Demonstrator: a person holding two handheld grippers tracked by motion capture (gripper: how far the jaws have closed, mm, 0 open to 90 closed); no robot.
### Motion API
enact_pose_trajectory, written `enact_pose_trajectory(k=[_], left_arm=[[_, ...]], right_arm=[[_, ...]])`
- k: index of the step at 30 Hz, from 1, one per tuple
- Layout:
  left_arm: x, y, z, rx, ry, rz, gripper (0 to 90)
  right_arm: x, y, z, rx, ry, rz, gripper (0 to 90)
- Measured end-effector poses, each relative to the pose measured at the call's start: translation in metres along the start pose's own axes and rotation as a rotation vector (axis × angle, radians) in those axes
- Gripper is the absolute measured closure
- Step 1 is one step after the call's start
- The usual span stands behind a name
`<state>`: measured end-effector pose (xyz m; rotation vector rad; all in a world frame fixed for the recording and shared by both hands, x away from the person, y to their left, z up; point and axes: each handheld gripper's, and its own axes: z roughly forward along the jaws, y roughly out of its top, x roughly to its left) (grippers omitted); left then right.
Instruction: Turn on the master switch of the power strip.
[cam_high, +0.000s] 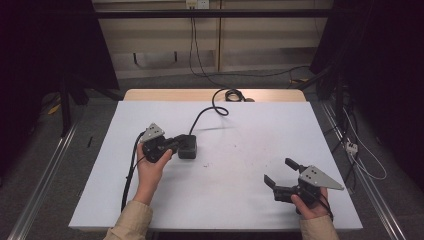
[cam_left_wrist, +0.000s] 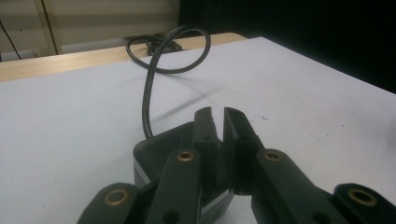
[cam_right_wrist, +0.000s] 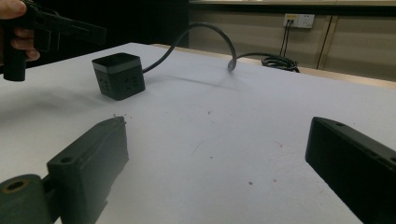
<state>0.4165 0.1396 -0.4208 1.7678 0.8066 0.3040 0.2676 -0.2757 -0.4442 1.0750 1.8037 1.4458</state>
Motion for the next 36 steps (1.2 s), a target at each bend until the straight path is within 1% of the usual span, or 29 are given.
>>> enact_pose_trajectory(k=[4, 9, 14, 16, 20, 21, 26, 31, 36], left_arm=[[0.0, -0.0004, 0.0008, 0.006, -0.004, 0.007, 85.9], [-0.0008, -0.0012, 0.0017, 0.008, -0.008, 0.009, 89.3], [-0.0005, -0.0017, 0.0018, 0.013, -0.012, 0.003, 90.0], [0.0, -0.0024, 0.0022, 0.015, -0.016, -0.011, 90.0], [0.0002, -0.003, 0.0027, 0.018, -0.023, -0.023, 90.0], [0.0003, -0.0031, 0.0027, 0.021, -0.024, -0.021, 90.0], [0.0007, -0.0046, 0.0042, 0.03, -0.019, -0.02, 90.0], [0.0023, -0.0064, 0.0043, 0.033, -0.01, -0.031, 90.0], [0.0022, -0.0068, 0.0048, 0.041, -0.008, -0.028, 90.0]], right_arm=[[0.0, 0.0001, -0.0001, -0.002, 0.002, 0.0, 5.3], [0.0003, 0.0, 0.0001, 0.0, 0.004, -0.001, 5.4], [0.0007, 0.0001, -0.0002, -0.001, 0.004, -0.001, 5.4], [0.0006, 0.0, -0.0002, 0.0, 0.004, -0.001, 5.4], [0.0008, 0.0001, -0.0001, -0.002, 0.006, -0.003, 5.4], [0.0008, 0.0, 0.0001, -0.002, 0.006, -0.004, 5.4], [0.0006, -0.0001, 0.0002, -0.002, 0.006, -0.003, 5.5], [0.0005, -0.0003, 0.0001, -0.001, 0.004, -0.003, 5.6], [0.0007, -0.0004, 0.0006, -0.001, 0.005, -0.001, 5.6]])
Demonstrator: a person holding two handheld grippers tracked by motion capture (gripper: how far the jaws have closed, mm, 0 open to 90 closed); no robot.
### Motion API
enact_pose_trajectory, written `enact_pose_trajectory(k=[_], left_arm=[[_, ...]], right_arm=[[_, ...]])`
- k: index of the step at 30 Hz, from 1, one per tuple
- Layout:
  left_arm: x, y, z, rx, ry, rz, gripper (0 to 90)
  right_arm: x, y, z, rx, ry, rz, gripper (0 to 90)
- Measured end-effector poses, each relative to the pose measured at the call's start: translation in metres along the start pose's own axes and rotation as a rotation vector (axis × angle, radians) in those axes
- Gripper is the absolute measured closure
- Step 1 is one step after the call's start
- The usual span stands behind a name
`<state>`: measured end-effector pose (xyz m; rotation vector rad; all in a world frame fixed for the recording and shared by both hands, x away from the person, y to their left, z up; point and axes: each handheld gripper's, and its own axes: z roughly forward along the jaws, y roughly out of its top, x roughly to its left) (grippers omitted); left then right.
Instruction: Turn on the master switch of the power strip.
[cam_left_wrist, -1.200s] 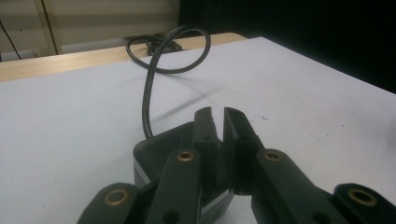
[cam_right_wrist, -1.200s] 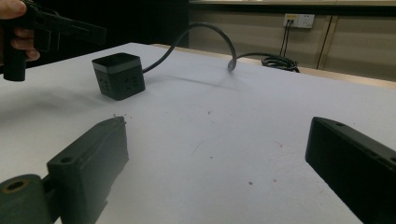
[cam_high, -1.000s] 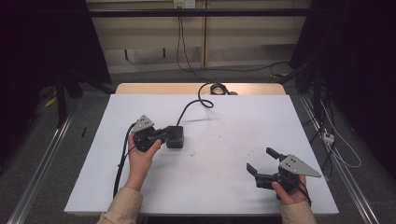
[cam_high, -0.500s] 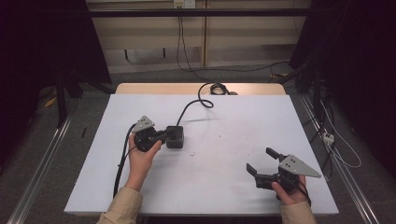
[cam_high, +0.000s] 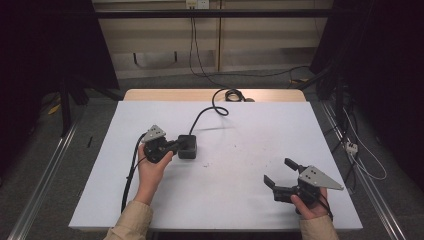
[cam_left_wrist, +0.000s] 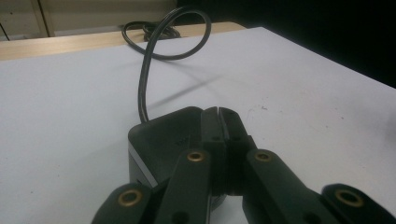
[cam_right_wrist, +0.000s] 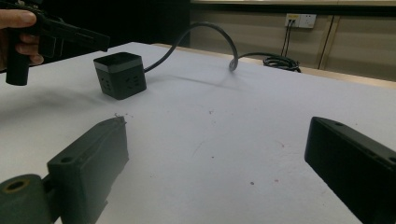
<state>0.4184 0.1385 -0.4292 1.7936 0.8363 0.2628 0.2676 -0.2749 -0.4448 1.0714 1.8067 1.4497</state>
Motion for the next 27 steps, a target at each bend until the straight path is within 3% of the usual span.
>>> enact_pose_trajectory(k=[16, 27], left_arm=[[0.0014, -0.0029, 0.0028, 0.009, 0.021, 0.005, 90.0], [0.0021, -0.0046, 0.004, 0.018, 0.035, 0.039, 90.0]], right_arm=[[-0.0005, -0.0004, 0.0001, 0.002, 0.001, -0.002, 5.8], [-0.0003, -0.0005, -0.0005, 0.003, -0.001, -0.004, 5.8]])
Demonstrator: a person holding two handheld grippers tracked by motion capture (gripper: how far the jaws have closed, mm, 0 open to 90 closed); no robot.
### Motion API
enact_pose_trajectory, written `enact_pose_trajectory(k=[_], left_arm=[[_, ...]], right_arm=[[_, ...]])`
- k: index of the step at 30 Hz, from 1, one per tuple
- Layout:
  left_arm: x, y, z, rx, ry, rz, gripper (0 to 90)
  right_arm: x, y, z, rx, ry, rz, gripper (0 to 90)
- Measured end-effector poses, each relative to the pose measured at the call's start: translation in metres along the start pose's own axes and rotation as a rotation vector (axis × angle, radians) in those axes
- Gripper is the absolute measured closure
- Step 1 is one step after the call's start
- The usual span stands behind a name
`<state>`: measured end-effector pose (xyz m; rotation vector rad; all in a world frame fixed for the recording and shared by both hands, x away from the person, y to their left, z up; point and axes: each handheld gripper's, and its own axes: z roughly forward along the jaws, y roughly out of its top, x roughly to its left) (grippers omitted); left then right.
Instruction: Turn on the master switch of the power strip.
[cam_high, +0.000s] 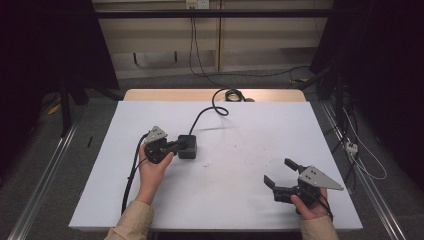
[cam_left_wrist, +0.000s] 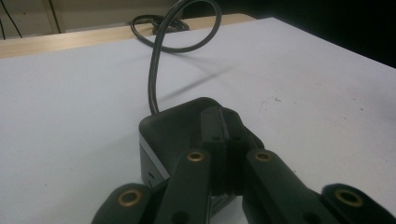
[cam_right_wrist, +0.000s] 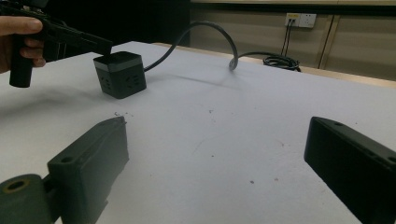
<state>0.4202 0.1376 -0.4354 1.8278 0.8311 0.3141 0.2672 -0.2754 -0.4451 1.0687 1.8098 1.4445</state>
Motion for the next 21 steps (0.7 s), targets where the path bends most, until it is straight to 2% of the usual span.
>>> enact_pose_trajectory(k=[2, 7, 15, 21], left_arm=[[0.0002, -0.0005, 0.0002, -0.002, 0.001, -0.009, 90.0], [-0.0004, -0.0005, 0.001, -0.001, 0.003, 0.008, 90.0], [0.0001, -0.0011, 0.0013, -0.001, 0.0, -0.006, 90.0], [-0.0013, -0.0014, 0.0026, -0.003, 0.006, 0.004, 90.0]], right_arm=[[0.0001, -0.0001, -0.0001, 0.001, 0.0, 0.002, 5.8], [0.0003, -0.0002, -0.0004, 0.003, 0.0, 0.002, 5.8], [0.0003, -0.0004, -0.0006, 0.002, 0.0, 0.002, 5.8], [0.0005, -0.0003, -0.0008, 0.001, 0.0, 0.001, 5.9]])
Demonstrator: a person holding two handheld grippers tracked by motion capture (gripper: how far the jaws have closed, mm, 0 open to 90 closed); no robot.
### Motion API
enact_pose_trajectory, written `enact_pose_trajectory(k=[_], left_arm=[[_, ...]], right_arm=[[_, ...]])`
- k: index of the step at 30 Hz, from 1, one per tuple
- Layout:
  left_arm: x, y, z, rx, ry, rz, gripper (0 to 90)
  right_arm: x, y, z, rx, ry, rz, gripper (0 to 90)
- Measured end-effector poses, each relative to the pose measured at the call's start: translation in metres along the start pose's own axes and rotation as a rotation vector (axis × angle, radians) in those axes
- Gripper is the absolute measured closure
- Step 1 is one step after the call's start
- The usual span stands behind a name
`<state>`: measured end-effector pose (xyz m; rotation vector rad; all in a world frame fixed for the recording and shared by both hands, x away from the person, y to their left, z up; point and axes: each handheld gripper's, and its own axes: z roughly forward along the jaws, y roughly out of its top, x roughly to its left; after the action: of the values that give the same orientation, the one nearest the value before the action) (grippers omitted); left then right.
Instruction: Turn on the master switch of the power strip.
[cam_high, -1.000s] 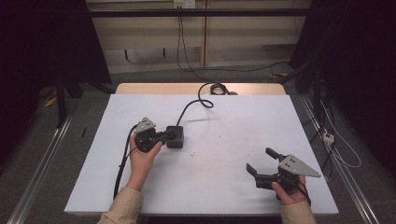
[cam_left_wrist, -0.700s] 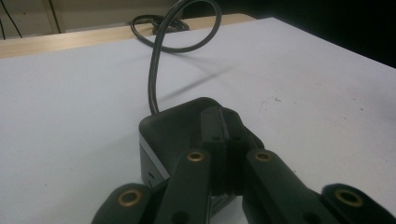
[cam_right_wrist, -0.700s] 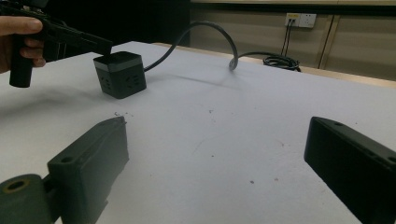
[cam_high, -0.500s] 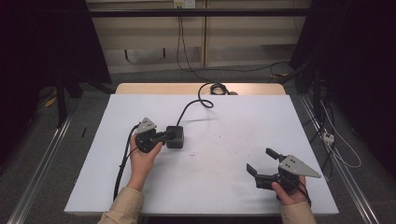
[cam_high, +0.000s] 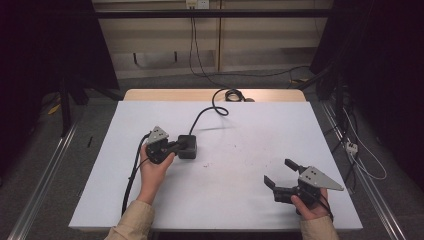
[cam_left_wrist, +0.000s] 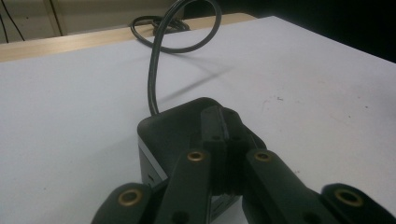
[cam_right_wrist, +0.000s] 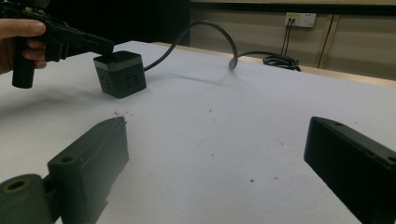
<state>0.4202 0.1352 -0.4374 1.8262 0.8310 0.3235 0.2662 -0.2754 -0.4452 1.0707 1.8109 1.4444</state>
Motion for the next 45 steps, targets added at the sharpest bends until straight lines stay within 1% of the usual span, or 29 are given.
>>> enact_pose_trajectory(k=[2, 18, 24, 27, 30, 35, 38, 40, 43, 45], left_arm=[[0.0003, -0.0002, 0.0, -0.001, -0.003, -0.006, 90.0], [-0.0002, -0.0004, 0.0003, 0.001, 0.004, 0.005, 90.0], [-0.0005, -0.0008, 0.0004, 0.0, 0.005, 0.004, 90.0], [-0.0004, -0.0011, 0.0004, -0.003, 0.004, -0.005, 90.0], [-0.0009, -0.0009, 0.0005, 0.0, 0.008, 0.005, 90.0], [-0.0004, -0.0012, 0.0005, -0.002, 0.005, -0.005, 90.0], [-0.0007, -0.0009, 0.0005, 0.0, 0.009, 0.001, 90.0], [-0.0004, -0.0011, 0.0005, 0.0, 0.005, -0.007, 90.0], [-0.0011, -0.001, 0.0006, 0.0, 0.011, -0.008, 90.0], [-0.0021, -0.0006, 0.0007, 0.004, 0.017, 0.0, 90.0]], right_arm=[[0.0, 0.0, -0.0003, 0.0, -0.001, 0.001, 5.9], [0.0005, -0.0002, -0.0011, 0.001, -0.004, 0.003, 5.9], [0.0004, -0.0004, -0.0008, 0.002, -0.002, 0.001, 5.9], [0.0005, -0.0005, -0.0008, 0.002, -0.002, 0.002, 6.0], [0.0006, -0.0006, -0.0008, 0.002, -0.002, 0.001, 6.0], [0.0008, -0.0006, -0.0007, 0.002, -0.002, 0.001, 5.9], [0.0007, -0.0004, -0.001, 0.001, -0.002, 0.002, 6.0], [0.0008, -0.0002, -0.0011, 0.001, -0.003, 0.001, 6.0], [0.0013, -0.0001, -0.0012, 0.0, 0.0, -0.001, 6.0], [0.0014, -0.0001, -0.0013, 0.001, 0.0, 0.0, 6.0]])
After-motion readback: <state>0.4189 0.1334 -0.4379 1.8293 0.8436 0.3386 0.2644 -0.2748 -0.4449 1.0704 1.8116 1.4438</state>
